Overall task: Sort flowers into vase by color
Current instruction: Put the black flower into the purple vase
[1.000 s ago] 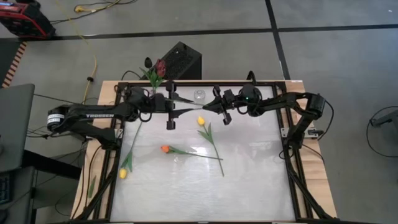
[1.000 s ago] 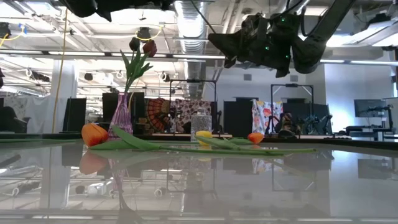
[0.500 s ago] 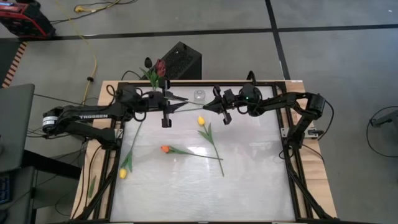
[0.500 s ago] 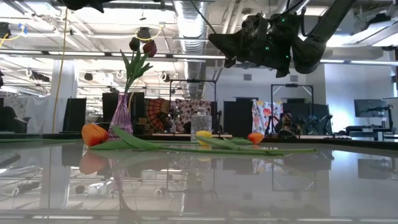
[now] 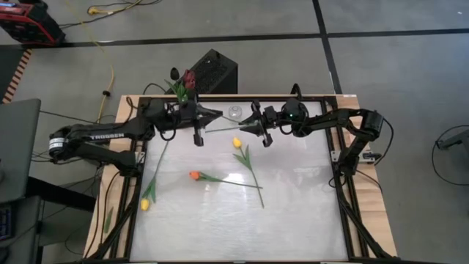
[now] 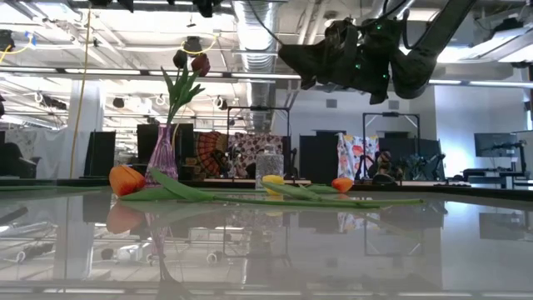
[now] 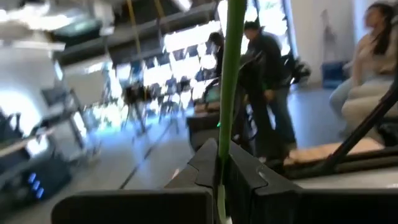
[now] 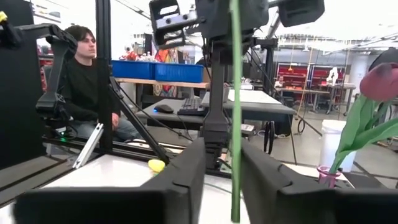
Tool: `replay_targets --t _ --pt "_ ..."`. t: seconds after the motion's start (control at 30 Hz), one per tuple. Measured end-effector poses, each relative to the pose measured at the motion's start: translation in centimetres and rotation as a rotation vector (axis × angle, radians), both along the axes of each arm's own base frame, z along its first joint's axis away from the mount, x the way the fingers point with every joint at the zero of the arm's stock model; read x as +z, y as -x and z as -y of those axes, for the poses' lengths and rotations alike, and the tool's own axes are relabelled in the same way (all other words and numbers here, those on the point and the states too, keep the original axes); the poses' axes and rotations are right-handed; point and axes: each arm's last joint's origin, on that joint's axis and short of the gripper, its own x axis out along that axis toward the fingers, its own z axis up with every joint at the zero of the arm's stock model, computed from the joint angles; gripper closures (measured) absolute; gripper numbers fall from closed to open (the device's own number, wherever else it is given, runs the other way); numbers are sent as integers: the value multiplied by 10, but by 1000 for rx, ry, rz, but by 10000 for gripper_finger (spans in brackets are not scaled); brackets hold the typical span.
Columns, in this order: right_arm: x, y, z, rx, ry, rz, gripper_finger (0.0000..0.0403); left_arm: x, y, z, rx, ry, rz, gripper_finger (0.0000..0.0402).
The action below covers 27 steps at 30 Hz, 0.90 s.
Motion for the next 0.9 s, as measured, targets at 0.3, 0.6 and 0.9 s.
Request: replay_targets --t 0.3,0.6,0.9 --pt "-6 2 8 -14 -29 -62 168 42 15 -2 161 63 -179 401" --pt "-11 4 14 -35 -58 -114 150 70 44 -10 331 251 -367 401" --pt "-11 3 14 -37 -61 -118 150 59 62 -29 527 388 -496 402"
